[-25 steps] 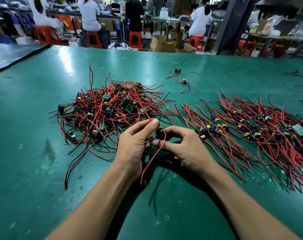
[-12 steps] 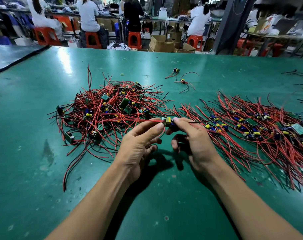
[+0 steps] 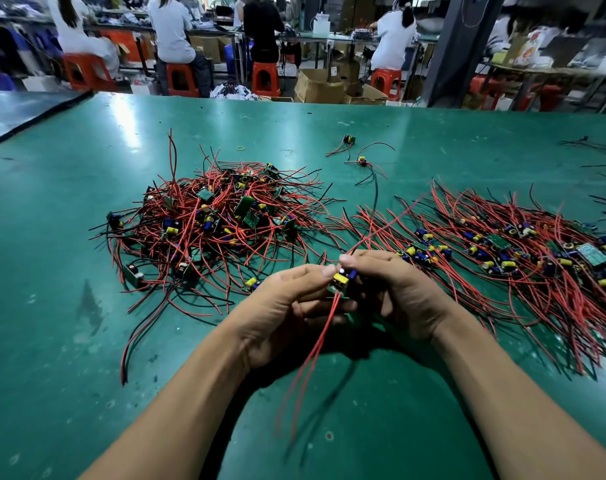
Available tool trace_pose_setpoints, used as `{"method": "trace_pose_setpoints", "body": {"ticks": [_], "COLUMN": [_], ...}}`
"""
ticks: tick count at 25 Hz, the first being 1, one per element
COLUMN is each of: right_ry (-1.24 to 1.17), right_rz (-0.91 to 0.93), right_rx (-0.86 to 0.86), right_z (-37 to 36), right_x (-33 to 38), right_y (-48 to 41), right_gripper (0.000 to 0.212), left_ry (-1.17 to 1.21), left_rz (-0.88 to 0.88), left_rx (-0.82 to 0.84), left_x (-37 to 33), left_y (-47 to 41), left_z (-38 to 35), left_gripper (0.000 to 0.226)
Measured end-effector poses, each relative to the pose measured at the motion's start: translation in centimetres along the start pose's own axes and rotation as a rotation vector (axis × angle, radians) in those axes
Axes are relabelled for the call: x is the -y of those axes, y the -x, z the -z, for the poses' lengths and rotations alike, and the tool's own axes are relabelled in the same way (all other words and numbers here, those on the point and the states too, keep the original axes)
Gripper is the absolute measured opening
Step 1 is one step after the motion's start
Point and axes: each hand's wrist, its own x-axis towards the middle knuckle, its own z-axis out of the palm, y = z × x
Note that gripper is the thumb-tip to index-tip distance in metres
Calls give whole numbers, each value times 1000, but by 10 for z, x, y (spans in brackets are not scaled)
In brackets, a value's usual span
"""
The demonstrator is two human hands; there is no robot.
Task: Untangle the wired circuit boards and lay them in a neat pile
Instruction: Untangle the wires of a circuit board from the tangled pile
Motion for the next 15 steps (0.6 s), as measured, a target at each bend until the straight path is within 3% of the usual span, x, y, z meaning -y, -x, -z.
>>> {"method": "trace_pose_setpoints", "body": {"ticks": [2,8,15], "right_ry": [-23,-96,-109], "right_rz": [7,33,16], "right_rx": [26,35,-20], "right_z": [1,0,-3], "right_x": [1,2,-1], "right_y": [0,-2,-6], "right_gripper": [17,5,18], "left_ry": [5,50,35], "left_rz": [-18,-3,-13], "left_rx": [1,24,-16], "left_x": [0,3,5], "left_y": [0,0,-2], "left_z": [1,-1,-2], "left_gripper": [19,22,19]}}
